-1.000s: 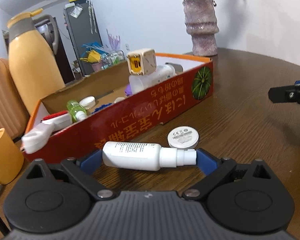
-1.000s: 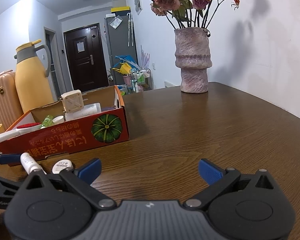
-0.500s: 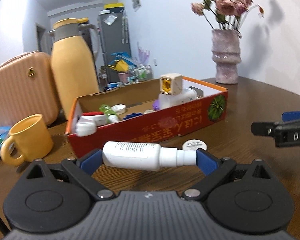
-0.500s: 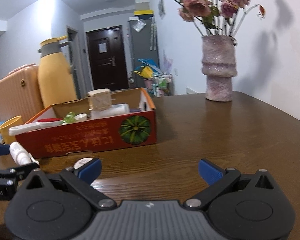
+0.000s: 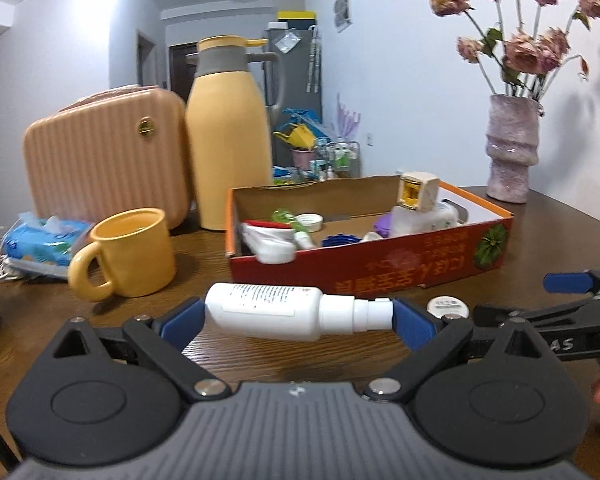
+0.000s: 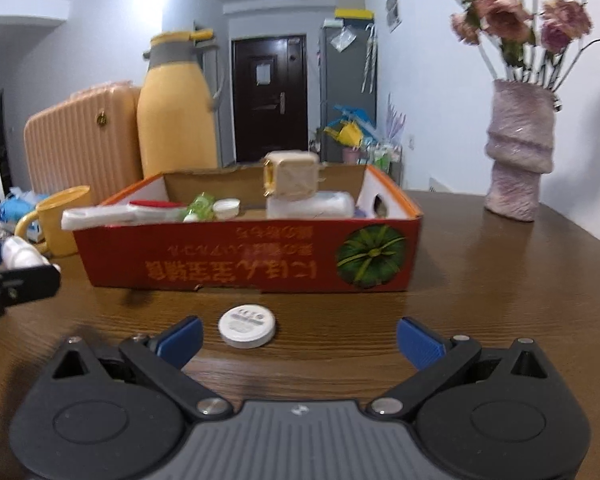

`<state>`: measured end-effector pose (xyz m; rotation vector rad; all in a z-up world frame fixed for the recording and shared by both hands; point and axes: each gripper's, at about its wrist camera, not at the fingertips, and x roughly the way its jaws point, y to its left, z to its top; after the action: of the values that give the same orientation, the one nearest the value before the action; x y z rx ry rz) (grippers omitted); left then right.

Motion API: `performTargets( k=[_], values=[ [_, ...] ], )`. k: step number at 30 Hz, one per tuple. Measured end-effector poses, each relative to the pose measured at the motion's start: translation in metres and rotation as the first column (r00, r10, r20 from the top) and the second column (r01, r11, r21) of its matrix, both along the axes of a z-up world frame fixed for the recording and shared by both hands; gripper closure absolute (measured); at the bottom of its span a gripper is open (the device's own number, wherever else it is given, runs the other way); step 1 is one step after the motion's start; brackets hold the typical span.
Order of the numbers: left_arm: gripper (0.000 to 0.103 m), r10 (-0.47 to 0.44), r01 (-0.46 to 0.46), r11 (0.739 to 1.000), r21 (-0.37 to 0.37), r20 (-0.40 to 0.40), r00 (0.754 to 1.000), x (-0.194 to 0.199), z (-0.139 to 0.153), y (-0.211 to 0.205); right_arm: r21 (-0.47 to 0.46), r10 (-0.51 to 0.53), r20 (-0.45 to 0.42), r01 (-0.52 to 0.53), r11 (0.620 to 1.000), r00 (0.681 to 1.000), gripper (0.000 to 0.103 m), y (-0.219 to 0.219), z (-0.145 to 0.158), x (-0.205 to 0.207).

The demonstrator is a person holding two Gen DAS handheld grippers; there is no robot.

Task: Organize rigid objects
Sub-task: 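Grasp the white lotion bottle with the left tool while the right tool grasps the round white tin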

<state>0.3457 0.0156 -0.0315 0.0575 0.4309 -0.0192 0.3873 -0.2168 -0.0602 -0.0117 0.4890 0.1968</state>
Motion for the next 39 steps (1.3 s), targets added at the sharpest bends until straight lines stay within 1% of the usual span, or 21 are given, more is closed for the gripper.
performTargets(
  k=[4,5,11,13,16,20,21,23,26,28,30,32,33,39],
  values=[
    [0.003,0.03,-0.029,1.0,-0.01,0.004,1.0,-0.001,0.002,0.008,-0.014,0.018,-0.058,-0.018,1.0,0.998,0.004,0.017,-0.005,0.017],
    [0.003,0.033,-0.033,0.999,-0.013,0.005,0.999,-0.001,0.003,0.01,-0.013,0.02,-0.068,-0.021,1.0,0.997,0.006,0.02,-0.006,0.021],
    [0.003,0.048,-0.047,0.999,-0.023,0.009,0.999,-0.001,0.005,0.014,-0.029,0.011,-0.131,-0.015,0.999,0.991,0.012,0.036,-0.012,0.041],
    [0.003,0.05,-0.049,0.998,-0.025,0.01,0.999,-0.001,0.005,0.015,-0.035,0.006,-0.147,-0.011,0.999,0.989,0.012,0.039,-0.014,0.046],
    [0.003,0.053,-0.053,0.998,-0.028,0.012,0.999,0.0,0.006,0.016,-0.048,0.0,-0.167,-0.008,0.999,0.986,0.017,0.043,-0.016,0.051],
    [0.003,0.059,-0.058,0.998,-0.028,0.013,0.998,0.001,0.005,0.016,-0.056,-0.009,-0.189,-0.002,0.998,0.982,0.018,0.046,-0.018,0.056],
    [0.003,0.06,-0.059,0.998,-0.029,0.012,0.998,0.001,0.006,0.017,-0.057,-0.011,-0.189,0.0,0.998,0.982,0.02,0.048,-0.018,0.058],
    [0.003,0.06,-0.06,0.998,-0.031,0.011,0.998,0.001,0.005,0.017,-0.059,-0.01,-0.187,-0.001,0.998,0.982,0.028,0.049,-0.018,0.059],
    [0.003,0.06,-0.06,0.998,-0.031,0.011,0.998,0.001,0.005,0.018,-0.058,0.01,-0.178,-0.021,0.998,0.984,0.036,0.051,-0.017,0.058],
    [0.003,0.061,-0.06,0.998,-0.029,0.011,0.998,0.001,0.005,0.018,-0.055,0.02,-0.174,-0.03,0.998,0.985,0.04,0.052,-0.016,0.056],
    [0.003,0.06,-0.06,0.998,-0.03,0.01,0.998,0.001,0.005,0.018,-0.054,0.028,-0.171,-0.038,0.998,0.985,0.047,0.052,-0.016,0.056],
    [0.003,0.06,-0.06,0.998,-0.029,0.01,0.998,0.001,0.005,0.018,-0.052,0.038,-0.169,-0.048,0.998,0.985,0.062,0.053,-0.016,0.054],
    [0.003,0.06,-0.06,0.998,-0.028,0.011,0.998,0.002,0.005,0.018,-0.052,0.045,-0.166,-0.054,0.997,0.985,0.064,0.053,-0.015,0.054],
    [0.003,0.06,-0.06,0.998,-0.027,0.015,0.998,0.001,0.005,0.019,-0.062,0.064,-0.152,-0.075,0.995,0.986,0.064,0.055,-0.014,0.048]
  ],
)
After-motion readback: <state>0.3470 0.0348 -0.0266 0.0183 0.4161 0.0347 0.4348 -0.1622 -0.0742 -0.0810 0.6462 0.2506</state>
